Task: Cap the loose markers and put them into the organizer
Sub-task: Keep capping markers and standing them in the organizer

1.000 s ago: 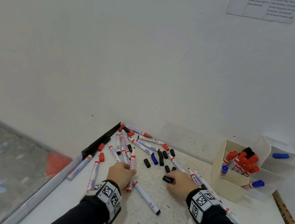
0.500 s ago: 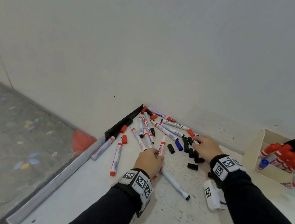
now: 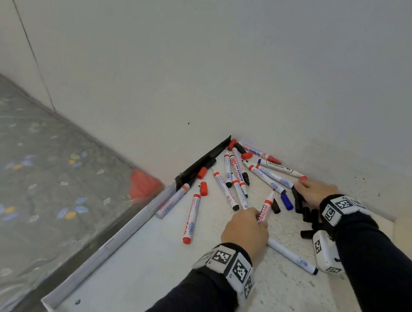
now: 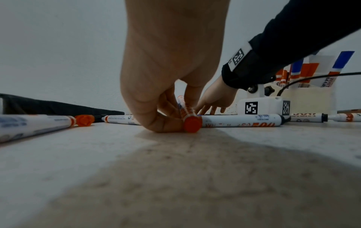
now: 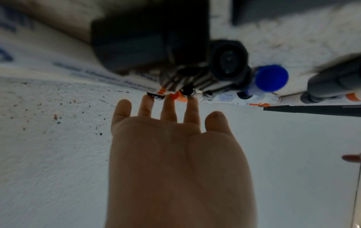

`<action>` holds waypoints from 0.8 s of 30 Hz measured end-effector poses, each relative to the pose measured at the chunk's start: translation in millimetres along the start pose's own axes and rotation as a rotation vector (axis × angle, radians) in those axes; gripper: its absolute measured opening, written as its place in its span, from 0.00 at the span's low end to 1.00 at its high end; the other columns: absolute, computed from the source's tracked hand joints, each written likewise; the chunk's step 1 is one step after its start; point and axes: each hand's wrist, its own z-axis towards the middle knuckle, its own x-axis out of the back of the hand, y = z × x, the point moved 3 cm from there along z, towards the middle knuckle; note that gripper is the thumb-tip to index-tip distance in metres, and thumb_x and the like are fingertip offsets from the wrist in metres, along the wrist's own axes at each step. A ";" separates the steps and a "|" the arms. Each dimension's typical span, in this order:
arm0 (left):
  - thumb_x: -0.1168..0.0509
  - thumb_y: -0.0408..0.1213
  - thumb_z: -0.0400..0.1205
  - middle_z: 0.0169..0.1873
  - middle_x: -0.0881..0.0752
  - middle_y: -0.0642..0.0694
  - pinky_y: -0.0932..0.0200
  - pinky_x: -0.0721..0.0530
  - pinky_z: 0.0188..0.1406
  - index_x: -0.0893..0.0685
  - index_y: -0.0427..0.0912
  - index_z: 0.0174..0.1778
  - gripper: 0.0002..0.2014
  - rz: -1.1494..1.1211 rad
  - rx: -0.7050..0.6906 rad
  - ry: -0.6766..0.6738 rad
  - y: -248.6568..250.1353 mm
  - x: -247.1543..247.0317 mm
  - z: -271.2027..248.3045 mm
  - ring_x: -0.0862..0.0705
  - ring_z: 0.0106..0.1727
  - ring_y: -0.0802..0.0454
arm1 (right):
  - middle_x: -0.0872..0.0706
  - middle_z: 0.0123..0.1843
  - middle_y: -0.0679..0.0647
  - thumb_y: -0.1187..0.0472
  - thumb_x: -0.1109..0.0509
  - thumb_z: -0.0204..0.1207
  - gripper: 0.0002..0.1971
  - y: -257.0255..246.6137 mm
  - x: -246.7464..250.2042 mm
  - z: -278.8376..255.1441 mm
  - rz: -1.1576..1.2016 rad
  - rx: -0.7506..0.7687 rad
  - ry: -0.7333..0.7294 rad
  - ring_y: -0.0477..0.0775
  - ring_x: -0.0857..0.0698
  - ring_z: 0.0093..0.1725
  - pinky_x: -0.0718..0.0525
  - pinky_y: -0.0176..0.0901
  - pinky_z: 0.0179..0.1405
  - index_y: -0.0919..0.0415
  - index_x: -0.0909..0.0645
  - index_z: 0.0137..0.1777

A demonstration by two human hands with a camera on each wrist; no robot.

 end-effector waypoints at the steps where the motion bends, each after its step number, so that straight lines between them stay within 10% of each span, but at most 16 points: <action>1: 0.41 0.43 0.84 0.47 0.22 0.49 0.58 0.18 0.53 0.23 0.43 0.66 0.16 0.001 0.004 -0.001 -0.4 0.0 0.4 0.20 0.48 0.52 | 0.27 0.75 0.53 0.47 0.56 0.85 0.23 -0.9 -0.6 -0.3 -0.007 -0.002 0.008 0.56 0.26 0.71 0.31 0.45 0.69 0.50 0.32 0.75; 7: 0.41 0.44 0.84 0.48 0.22 0.49 0.57 0.19 0.51 0.23 0.44 0.67 0.17 -0.004 0.000 -0.003 0.9 -0.7 -0.6 0.20 0.49 0.52 | 0.16 0.59 0.57 0.57 0.36 0.78 0.12 3.1 8.7 -5.1 0.315 -0.097 0.272 0.60 0.20 0.57 0.23 0.53 0.61 0.57 0.18 0.58; 11: 0.41 0.43 0.83 0.58 0.17 0.45 0.57 0.17 0.53 0.24 0.45 0.68 0.18 -0.045 0.002 -0.008 1.5 0.6 -2.2 0.18 0.50 0.51 | 0.17 0.44 0.57 0.67 0.29 0.73 0.03 3.2 26.5 -28.1 0.611 0.000 0.484 0.45 0.22 0.35 0.29 0.29 0.32 0.64 0.20 0.45; 15: 0.41 0.44 0.83 0.59 0.18 0.46 0.61 0.19 0.49 0.24 0.46 0.69 0.18 -0.060 -0.028 -0.018 3.0 1.4 -3.8 0.21 0.46 0.54 | 0.18 0.49 0.52 0.59 0.40 0.82 0.17 -8.4 28.5 -56.0 0.725 0.150 0.360 0.52 0.20 0.47 0.24 0.35 0.42 0.51 0.28 0.70; 20: 0.40 0.42 0.83 0.58 0.16 0.47 0.63 0.23 0.47 0.23 0.47 0.69 0.17 -0.050 -0.087 -0.023 6.1 2.5 -6.7 0.21 0.46 0.56 | 0.19 0.56 0.54 0.64 0.37 0.80 0.09 -14.6 21.0 -79.8 0.769 0.203 0.378 0.54 0.14 0.50 0.16 0.48 0.57 0.58 0.27 0.59; 24: 0.41 0.40 0.84 0.58 0.15 0.47 0.63 0.23 0.52 0.22 0.47 0.69 0.17 -0.048 -0.171 -0.038 11.3 2.8 -9.1 0.21 0.49 0.55 | 0.20 0.46 0.47 0.69 0.37 0.79 0.08 -11.4 16.3 -96.2 0.873 0.176 0.381 0.44 0.16 0.42 0.18 0.35 0.48 0.59 0.26 0.55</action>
